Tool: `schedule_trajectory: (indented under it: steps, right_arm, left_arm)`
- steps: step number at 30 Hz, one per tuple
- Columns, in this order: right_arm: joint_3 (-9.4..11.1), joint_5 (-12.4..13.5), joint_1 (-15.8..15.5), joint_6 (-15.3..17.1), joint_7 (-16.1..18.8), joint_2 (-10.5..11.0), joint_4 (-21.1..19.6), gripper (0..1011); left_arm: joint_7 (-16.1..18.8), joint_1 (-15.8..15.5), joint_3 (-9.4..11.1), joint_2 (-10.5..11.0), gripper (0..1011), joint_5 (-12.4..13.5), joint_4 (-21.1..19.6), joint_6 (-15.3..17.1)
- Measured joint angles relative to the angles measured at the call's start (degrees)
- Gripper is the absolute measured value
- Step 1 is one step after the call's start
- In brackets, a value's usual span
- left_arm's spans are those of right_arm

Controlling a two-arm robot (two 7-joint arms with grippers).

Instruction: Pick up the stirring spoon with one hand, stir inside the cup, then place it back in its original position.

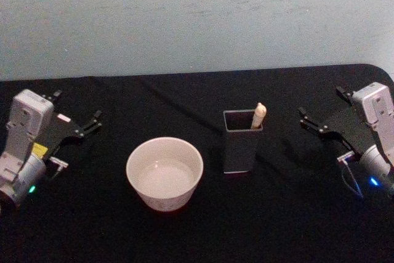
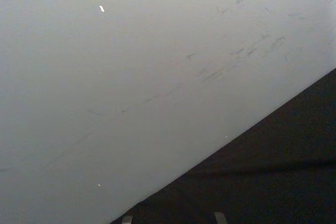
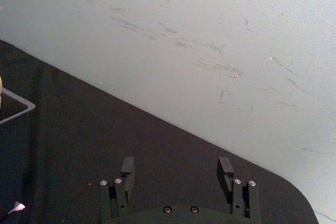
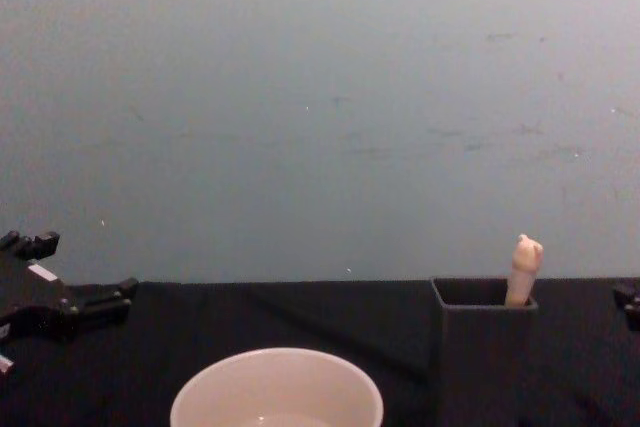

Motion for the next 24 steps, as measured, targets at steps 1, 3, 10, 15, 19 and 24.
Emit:
schedule_trajectory:
  steps: [1,3,10,15,19,24]
  right_arm:
    - [0.0,0.0,0.0,0.0,0.0,0.0,0.0,1000]
    - [0.0,0.0,0.0,0.0,0.0,0.0,0.0,1002]
    - [0.0,0.0,0.0,0.0,0.0,0.0,0.0,1002]
    - [0.0,0.0,0.0,0.0,0.0,0.0,0.0,1002]
    - [0.0,0.0,0.0,0.0,0.0,0.0,0.0,1000]
    - [0.0,0.0,0.0,0.0,0.0,0.0,0.0,1002]
  left_arm:
    - [0.0,0.0,0.0,0.0,1001,0.0,0.0,0.0]
    - [0.0,0.0,0.0,0.0,1001,0.0,0.0,0.0]
    - [0.0,0.0,0.0,0.0,1001,0.0,0.0,0.0]
    - [0.0,0.0,0.0,0.0,1002,0.0,0.0,0.0]
    - [0.0,0.0,0.0,0.0,1002,0.0,0.0,0.0]
    - [0.0,0.0,0.0,0.0,1001,0.0,0.0,0.0]
